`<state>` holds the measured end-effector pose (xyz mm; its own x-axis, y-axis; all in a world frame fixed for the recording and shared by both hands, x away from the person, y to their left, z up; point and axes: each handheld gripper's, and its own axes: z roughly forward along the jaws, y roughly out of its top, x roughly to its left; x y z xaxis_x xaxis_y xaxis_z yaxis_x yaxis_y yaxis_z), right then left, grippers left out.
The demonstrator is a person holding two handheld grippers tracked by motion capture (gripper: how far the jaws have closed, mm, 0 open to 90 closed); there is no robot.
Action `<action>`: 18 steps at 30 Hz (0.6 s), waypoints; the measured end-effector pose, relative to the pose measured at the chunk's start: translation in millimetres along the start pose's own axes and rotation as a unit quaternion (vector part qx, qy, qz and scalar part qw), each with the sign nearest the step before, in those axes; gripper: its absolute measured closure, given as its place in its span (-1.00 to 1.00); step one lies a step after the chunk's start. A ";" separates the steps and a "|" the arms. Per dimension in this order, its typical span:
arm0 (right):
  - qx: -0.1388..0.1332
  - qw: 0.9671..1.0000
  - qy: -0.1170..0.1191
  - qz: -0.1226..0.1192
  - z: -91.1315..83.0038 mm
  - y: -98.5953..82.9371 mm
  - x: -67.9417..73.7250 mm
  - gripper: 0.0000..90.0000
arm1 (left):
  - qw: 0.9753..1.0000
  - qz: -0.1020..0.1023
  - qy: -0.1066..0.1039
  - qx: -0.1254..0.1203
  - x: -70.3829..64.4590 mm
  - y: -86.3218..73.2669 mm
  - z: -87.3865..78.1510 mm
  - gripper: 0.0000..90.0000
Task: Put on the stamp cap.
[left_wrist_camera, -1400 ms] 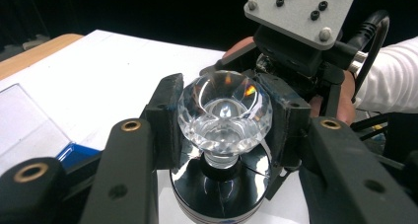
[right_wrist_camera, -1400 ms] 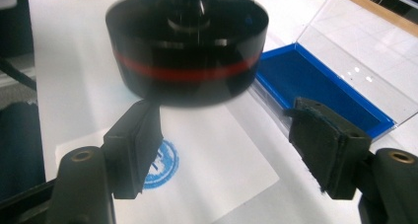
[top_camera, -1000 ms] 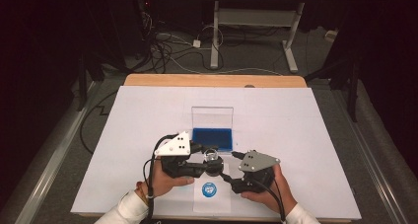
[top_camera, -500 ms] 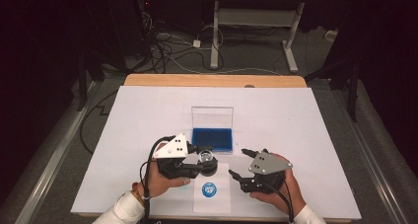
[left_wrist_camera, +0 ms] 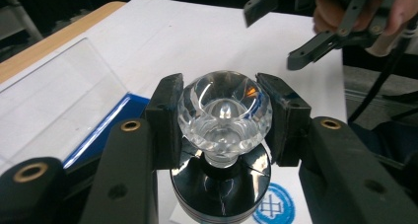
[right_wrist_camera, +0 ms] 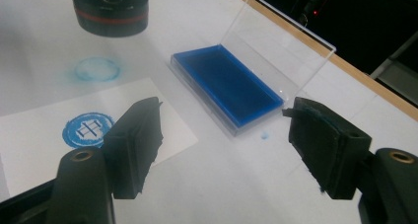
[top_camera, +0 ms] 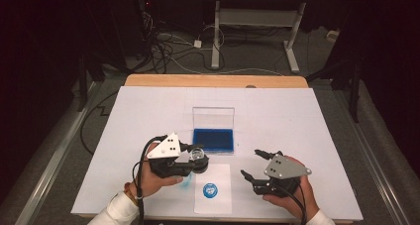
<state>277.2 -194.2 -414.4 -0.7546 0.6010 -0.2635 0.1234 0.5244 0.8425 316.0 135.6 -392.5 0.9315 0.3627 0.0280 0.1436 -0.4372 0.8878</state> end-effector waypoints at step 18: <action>0.010 0.999 -0.029 0.023 -28.5 -26.0 -10.4 -0.37 | 0.998 -0.010 0.060 0.004 26.4 -1.5 -20.6 0.21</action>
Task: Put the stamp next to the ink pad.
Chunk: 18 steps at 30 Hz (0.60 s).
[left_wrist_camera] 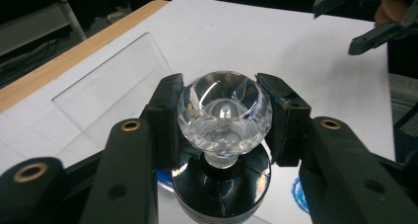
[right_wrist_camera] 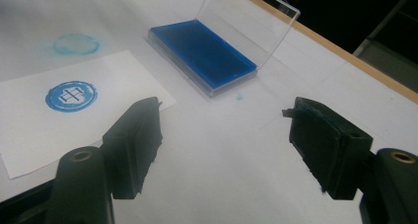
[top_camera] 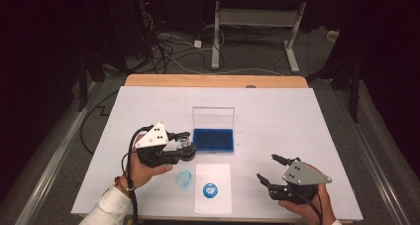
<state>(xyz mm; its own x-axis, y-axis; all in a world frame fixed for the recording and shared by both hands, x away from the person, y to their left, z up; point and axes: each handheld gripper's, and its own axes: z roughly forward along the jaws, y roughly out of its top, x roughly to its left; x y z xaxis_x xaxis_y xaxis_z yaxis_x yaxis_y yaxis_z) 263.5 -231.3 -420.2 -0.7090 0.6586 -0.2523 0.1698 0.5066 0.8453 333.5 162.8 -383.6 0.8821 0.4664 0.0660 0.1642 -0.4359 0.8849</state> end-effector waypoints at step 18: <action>0.006 1.000 0.011 0.010 0.4 -7.4 -4.5 -0.36 | 0.998 -0.034 0.041 0.021 43.7 -3.1 8.3 0.21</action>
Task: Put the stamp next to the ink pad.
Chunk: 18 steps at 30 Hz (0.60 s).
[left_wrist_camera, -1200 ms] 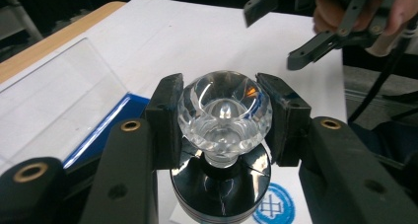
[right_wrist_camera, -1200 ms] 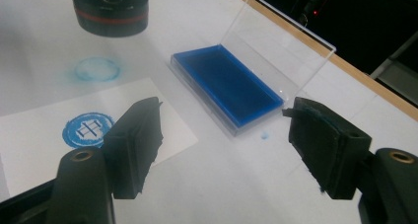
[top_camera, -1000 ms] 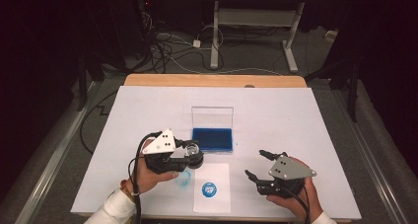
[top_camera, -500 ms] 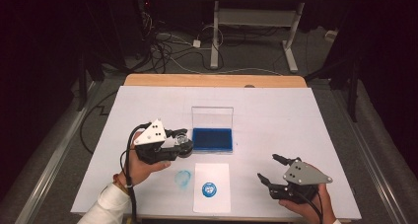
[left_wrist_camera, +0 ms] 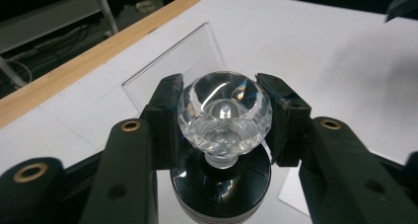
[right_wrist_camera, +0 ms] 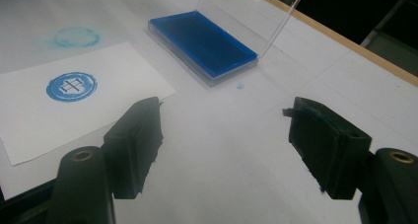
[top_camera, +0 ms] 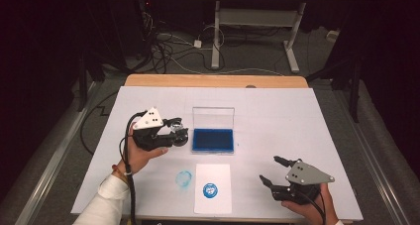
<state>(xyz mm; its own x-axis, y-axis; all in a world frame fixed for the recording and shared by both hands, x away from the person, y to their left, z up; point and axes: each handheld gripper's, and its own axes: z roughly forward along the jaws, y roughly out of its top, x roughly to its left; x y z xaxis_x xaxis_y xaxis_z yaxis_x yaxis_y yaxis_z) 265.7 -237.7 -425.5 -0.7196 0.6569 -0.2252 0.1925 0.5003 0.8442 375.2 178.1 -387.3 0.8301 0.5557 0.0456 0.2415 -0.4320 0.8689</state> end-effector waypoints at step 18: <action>0.003 1.000 0.003 -0.005 2.0 0.4 -2.4 -0.36 | 0.999 -0.026 0.014 0.019 22.8 -6.0 27.7 0.20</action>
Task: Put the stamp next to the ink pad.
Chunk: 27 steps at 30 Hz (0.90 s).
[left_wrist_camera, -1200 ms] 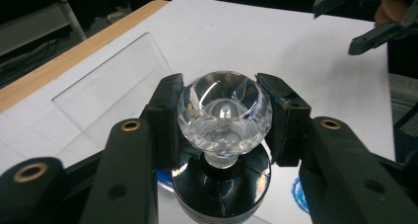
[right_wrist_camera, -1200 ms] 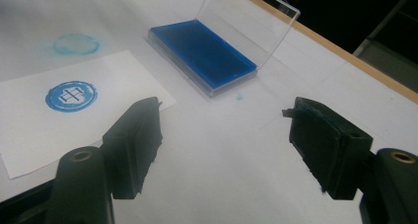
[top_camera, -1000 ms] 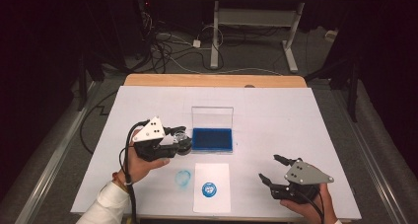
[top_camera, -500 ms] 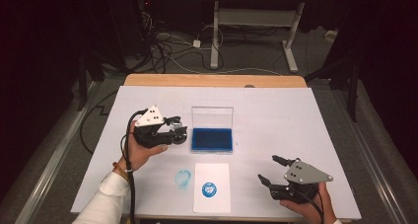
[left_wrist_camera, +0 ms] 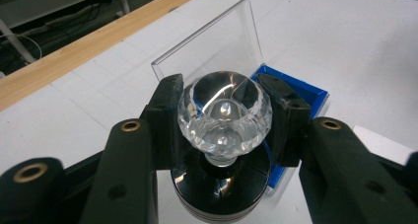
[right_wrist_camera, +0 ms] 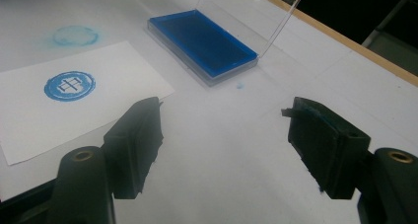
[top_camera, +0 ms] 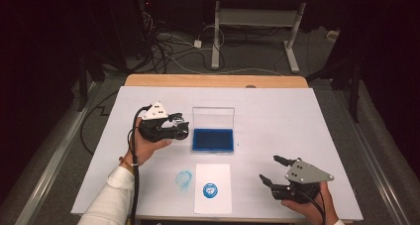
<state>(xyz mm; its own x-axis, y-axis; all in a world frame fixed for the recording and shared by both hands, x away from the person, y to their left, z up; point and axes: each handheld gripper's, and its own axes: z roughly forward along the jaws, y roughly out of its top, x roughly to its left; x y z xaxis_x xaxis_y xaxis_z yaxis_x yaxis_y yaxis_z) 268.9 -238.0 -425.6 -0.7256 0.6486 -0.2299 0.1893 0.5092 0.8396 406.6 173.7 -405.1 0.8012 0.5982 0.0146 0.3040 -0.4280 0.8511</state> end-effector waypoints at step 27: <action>0.018 1.000 0.009 -0.004 3.7 -4.1 5.7 -0.36 | 0.999 -0.018 0.001 0.040 8.8 -18.1 30.8 0.20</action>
<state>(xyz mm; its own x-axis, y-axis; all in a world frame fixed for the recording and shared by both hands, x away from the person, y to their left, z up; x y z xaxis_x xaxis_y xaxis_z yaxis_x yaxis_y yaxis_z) 266.4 -234.3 -432.1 -0.7388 0.6344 -0.2275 0.2066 0.5345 0.8195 424.0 165.8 -436.6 0.7874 0.6163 -0.0145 0.3736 -0.4585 0.8064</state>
